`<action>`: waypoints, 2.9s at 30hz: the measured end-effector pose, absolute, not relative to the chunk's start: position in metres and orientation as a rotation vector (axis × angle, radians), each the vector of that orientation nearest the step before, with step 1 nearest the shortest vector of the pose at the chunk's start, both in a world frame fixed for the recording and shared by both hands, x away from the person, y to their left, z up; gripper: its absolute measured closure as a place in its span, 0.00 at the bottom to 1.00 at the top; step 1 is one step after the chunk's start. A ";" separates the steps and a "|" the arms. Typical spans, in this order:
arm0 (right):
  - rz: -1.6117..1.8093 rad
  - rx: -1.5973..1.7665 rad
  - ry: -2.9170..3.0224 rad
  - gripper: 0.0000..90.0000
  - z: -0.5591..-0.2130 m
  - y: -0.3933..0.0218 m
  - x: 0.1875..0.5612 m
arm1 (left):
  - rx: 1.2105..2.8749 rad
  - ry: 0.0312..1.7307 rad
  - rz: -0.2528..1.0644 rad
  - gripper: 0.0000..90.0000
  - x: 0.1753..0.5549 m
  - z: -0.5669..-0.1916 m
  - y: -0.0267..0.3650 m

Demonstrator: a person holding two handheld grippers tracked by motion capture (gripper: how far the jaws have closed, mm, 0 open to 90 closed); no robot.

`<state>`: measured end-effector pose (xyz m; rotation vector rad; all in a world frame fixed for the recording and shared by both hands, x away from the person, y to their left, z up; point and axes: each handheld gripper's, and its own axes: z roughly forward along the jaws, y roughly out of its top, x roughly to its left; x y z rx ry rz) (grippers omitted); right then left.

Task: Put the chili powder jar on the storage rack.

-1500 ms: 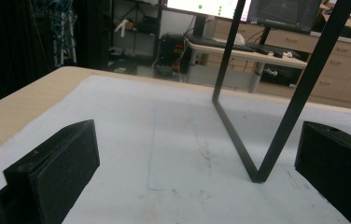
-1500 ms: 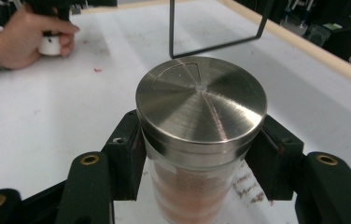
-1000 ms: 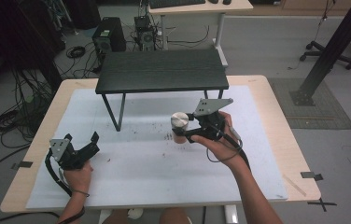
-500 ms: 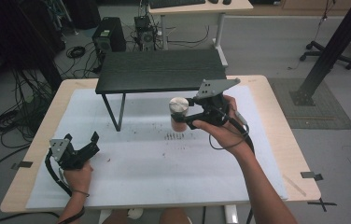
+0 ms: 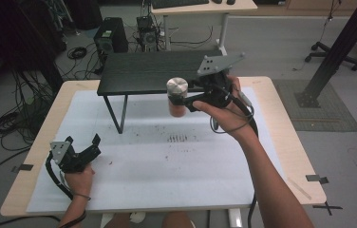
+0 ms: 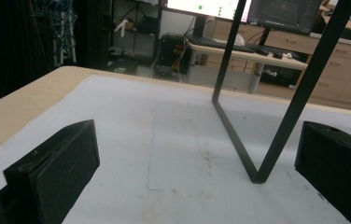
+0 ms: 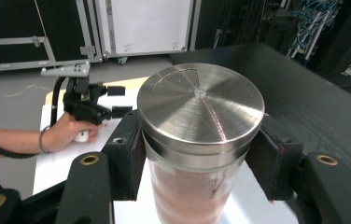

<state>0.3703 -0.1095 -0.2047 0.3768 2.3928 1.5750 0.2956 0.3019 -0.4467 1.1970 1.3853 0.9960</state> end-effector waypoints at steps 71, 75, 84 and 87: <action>1.471 0.663 2.346 0.48 -0.201 -0.084 0.476 | 1.199 1.382 0.999 0.00 0.296 -0.447 0.302; 1.473 0.668 2.347 0.48 -0.201 -0.084 0.476 | 1.199 1.382 0.998 0.00 0.296 -0.447 0.302; 1.475 0.667 2.345 0.48 -0.202 -0.084 0.476 | 1.203 1.382 0.999 0.00 0.296 -0.447 0.302; 1.477 0.669 2.344 0.48 -0.202 -0.085 0.476 | 1.201 1.381 0.999 0.00 0.296 -0.447 0.302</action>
